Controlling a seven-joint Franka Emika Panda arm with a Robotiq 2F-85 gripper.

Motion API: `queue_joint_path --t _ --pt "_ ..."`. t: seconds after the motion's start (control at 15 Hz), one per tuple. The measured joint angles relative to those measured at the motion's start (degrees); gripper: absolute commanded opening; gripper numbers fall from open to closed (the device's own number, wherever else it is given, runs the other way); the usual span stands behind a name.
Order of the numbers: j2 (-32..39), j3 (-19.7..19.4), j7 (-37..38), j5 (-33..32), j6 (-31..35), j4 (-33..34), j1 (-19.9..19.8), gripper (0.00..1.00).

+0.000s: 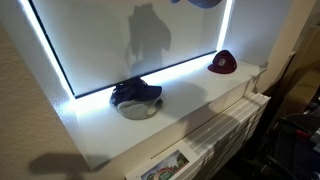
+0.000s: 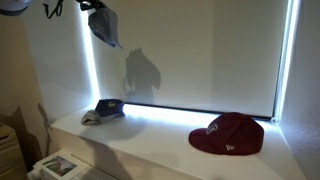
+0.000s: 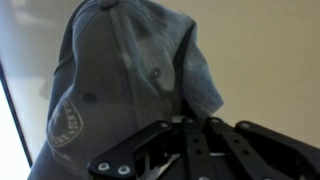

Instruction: Move the grey cap to the right

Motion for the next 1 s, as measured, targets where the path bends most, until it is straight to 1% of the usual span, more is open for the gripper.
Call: queue_joint_path --t 0.13,0.27,0.33,0.4,0.47,0.6,0.73,0.87,1.0 --pt "2.46 0.86 3.13 4.2 0.0 -2.43 -2.24 0.01" --pt "5.23 1.71 6.58 7.37 0.09 -4.33 -3.01 0.01" --pt "6.14 2.02 7.6 6.89 0.08 -4.21 -2.11 0.01" --pt "6.69 2.61 7.79 6.37 -0.07 -4.22 -0.16 0.01" --pt "6.9 3.77 10.45 2.52 -0.27 -4.2 0.69 0.01" --pt "6.37 6.24 19.45 -8.56 -0.29 -4.1 0.55 0.01" --pt "4.67 7.94 26.8 -19.31 -0.29 -3.31 0.51 0.01" --pt "1.63 8.69 32.28 -29.41 -0.29 -1.04 0.46 0.01" --pt "-2.67 8.7 36.02 -39.32 -0.28 2.61 0.38 0.01"
